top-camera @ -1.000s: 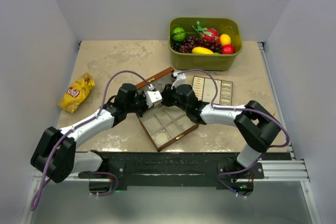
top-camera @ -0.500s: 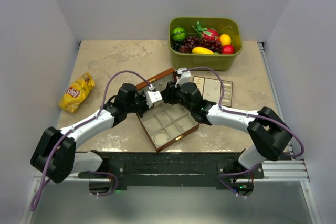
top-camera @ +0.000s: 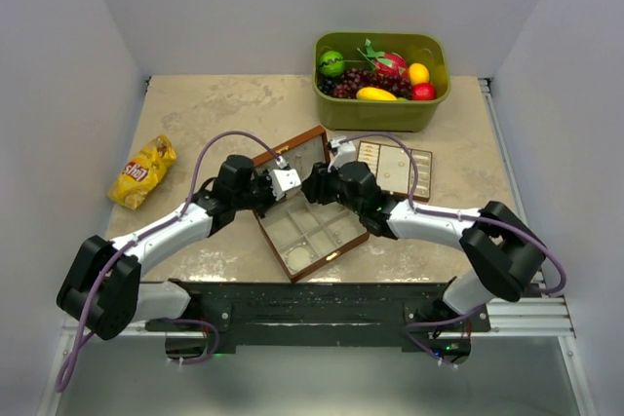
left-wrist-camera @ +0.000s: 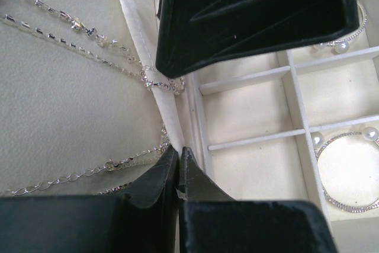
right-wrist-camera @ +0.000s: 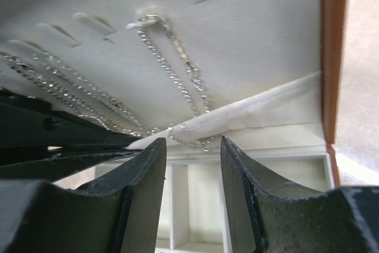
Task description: Organize the mixed jewelry
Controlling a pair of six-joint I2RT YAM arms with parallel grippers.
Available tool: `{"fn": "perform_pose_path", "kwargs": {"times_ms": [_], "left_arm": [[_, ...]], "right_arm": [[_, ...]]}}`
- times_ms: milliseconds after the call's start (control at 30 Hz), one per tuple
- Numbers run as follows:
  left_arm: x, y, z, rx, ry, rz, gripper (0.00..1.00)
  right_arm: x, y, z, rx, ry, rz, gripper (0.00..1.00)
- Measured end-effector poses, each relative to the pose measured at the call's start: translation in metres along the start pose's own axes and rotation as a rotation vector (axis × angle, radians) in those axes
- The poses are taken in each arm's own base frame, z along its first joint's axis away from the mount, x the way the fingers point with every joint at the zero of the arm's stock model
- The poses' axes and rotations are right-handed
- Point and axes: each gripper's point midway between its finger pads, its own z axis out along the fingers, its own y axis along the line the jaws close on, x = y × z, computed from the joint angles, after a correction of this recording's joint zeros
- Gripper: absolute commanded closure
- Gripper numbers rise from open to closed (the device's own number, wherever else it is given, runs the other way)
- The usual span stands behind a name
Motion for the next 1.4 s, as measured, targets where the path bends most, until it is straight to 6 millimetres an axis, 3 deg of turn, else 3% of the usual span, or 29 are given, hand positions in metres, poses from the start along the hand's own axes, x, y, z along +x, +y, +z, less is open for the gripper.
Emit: {"fn": "perform_pose_path", "kwargs": {"times_ms": [100, 333, 567, 667, 800, 900, 1033, 1167, 1400], "left_arm": [[0.0, 0.0, 0.0, 0.0, 0.0, 0.0, 1.0], [0.0, 0.0, 0.0, 0.001, 0.0, 0.0, 1.0], [0.0, 0.0, 0.0, 0.003, -0.001, 0.0, 1.0], [0.0, 0.0, 0.0, 0.003, -0.001, 0.0, 1.0], [0.0, -0.001, 0.0, 0.003, -0.001, 0.0, 1.0], [0.0, -0.001, 0.0, 0.003, -0.001, 0.0, 1.0], [0.0, -0.001, 0.0, 0.003, -0.001, 0.0, 1.0], [0.0, 0.0, 0.0, 0.003, -0.001, 0.0, 1.0], [0.0, 0.0, 0.0, 0.003, -0.001, 0.0, 1.0]], "right_arm": [[0.004, 0.003, 0.003, -0.022, 0.008, 0.0, 0.55], [0.035, -0.008, 0.015, -0.005, 0.088, -0.005, 0.56], [0.033, -0.004, 0.019, -0.03, 0.071, -0.001, 0.57], [0.035, -0.004, 0.023, -0.033, 0.066, 0.001, 0.61], [0.038, -0.005, 0.028, -0.038, 0.061, 0.01, 0.77], [0.039, -0.005, 0.029, -0.04, 0.062, 0.019, 0.8], [0.036, -0.003, 0.029, -0.046, 0.051, 0.023, 0.88], [0.033, -0.001, 0.028, -0.05, 0.043, 0.026, 0.89], [0.005, 0.014, 0.017, -0.088, -0.021, 0.034, 0.9]]}}
